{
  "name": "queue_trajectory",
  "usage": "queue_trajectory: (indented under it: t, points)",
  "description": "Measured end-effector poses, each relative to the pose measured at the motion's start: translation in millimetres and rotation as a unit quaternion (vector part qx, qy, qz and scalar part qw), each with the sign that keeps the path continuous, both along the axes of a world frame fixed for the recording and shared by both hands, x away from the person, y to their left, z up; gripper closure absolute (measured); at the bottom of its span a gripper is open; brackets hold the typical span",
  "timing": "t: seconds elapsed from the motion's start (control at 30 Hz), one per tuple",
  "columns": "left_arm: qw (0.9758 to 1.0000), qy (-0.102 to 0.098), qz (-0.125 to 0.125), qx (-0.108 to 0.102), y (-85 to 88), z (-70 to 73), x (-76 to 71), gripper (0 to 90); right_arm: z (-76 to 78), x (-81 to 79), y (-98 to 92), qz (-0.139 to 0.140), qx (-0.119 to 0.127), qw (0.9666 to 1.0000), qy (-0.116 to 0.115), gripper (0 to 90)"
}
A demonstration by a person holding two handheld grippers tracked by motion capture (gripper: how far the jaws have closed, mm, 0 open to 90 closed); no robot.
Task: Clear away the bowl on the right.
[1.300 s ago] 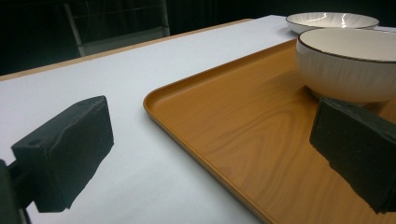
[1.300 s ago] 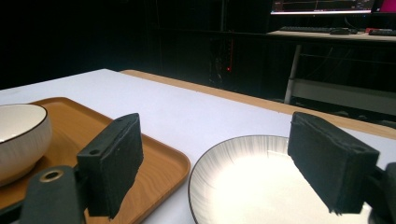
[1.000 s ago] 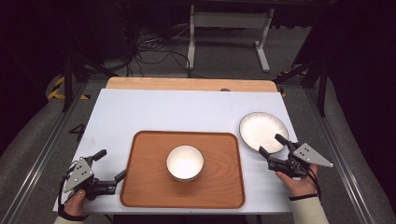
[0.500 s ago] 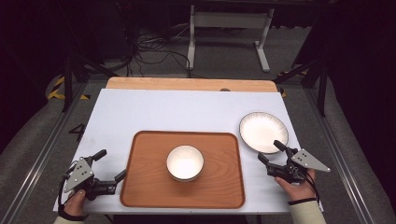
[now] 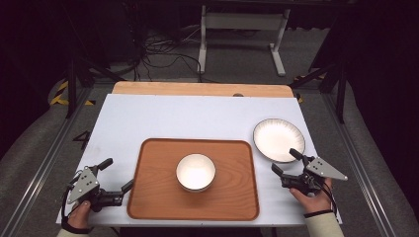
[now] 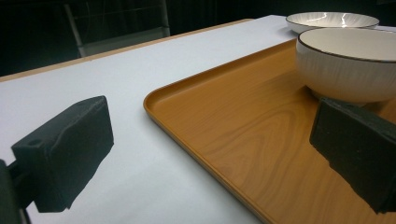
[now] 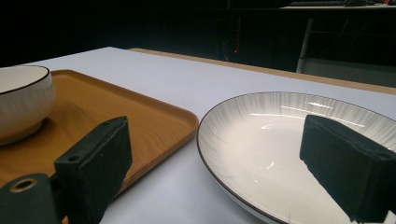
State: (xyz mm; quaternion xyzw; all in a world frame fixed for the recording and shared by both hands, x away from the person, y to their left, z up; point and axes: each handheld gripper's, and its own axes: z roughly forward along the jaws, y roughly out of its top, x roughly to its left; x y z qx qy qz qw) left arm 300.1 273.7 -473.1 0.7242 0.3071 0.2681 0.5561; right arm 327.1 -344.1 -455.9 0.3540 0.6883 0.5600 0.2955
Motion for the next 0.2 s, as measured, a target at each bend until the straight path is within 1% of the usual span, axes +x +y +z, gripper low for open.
queue_trajectory:
  t: [0.2]
  points:
    - [1.0,0.001,0.0,0.0,0.0,0.0,0.1,0.2,0.2,0.6,0.6,0.005,-0.003,1.0,0.002,9.9]
